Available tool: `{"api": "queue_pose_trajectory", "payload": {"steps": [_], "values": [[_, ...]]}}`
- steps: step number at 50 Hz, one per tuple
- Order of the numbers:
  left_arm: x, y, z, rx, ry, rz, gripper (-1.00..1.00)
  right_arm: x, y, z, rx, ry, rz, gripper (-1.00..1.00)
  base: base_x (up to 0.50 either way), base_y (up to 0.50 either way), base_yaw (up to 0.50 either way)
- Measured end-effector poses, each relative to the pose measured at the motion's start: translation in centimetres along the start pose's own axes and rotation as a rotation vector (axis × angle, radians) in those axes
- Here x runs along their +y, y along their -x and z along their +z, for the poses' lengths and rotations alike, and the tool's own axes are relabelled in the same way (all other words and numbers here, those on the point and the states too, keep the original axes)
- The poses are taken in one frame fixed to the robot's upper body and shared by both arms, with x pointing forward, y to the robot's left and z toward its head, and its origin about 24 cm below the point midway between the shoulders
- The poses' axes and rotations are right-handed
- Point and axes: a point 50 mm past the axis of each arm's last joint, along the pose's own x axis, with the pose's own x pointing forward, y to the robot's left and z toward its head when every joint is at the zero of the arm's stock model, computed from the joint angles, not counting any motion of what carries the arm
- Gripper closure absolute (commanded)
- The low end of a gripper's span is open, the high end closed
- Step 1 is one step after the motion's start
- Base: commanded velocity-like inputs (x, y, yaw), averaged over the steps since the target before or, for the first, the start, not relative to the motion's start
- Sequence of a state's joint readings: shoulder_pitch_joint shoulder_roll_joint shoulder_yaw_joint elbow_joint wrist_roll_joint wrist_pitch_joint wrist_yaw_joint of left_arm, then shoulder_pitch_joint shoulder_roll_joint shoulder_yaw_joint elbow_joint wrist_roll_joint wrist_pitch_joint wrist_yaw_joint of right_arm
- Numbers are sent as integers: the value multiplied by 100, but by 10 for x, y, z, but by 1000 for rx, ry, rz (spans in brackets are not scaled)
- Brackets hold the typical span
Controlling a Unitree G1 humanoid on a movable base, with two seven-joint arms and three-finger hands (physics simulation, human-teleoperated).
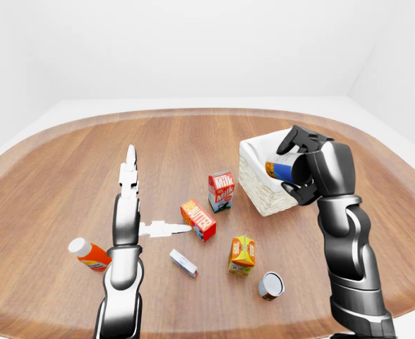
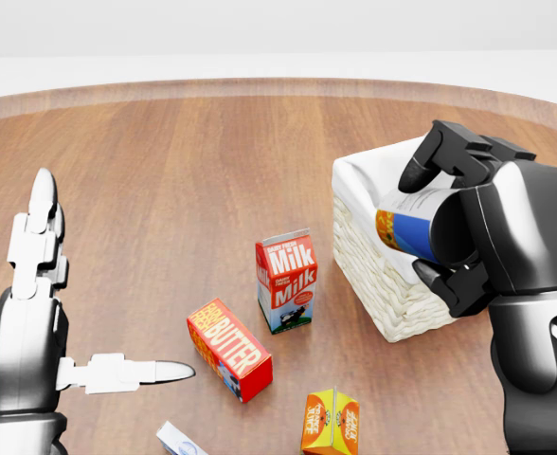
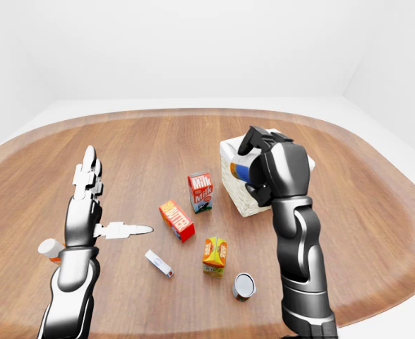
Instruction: Pick up the alphabet soup and the tomato sauce, and put them in the basket.
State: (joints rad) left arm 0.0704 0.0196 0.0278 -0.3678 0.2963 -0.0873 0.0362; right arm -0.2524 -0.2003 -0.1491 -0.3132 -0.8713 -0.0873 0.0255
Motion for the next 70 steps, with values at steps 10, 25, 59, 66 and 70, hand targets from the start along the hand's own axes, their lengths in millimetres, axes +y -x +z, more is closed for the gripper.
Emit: {"api": "queue_pose_trajectory", "payload": {"steps": [10,25,59,66,70], "values": [[0,0,0,0,0,0,-100,13,-19,-9,13,17,8,100,0,0,0],[0,-1,2,-9,2,3,-100,27,-45,-16,27,50,22,100,0,0,0],[0,-1,1,-5,3,2,-100,80,-89,-50,179,167,85,100,0,0,0],[0,-1,0,-4,3,1,-100,83,-97,-52,192,201,96,100,0,0,0],[0,-1,0,-3,3,1,-100,85,-99,-53,201,218,105,100,0,0,0]]}}
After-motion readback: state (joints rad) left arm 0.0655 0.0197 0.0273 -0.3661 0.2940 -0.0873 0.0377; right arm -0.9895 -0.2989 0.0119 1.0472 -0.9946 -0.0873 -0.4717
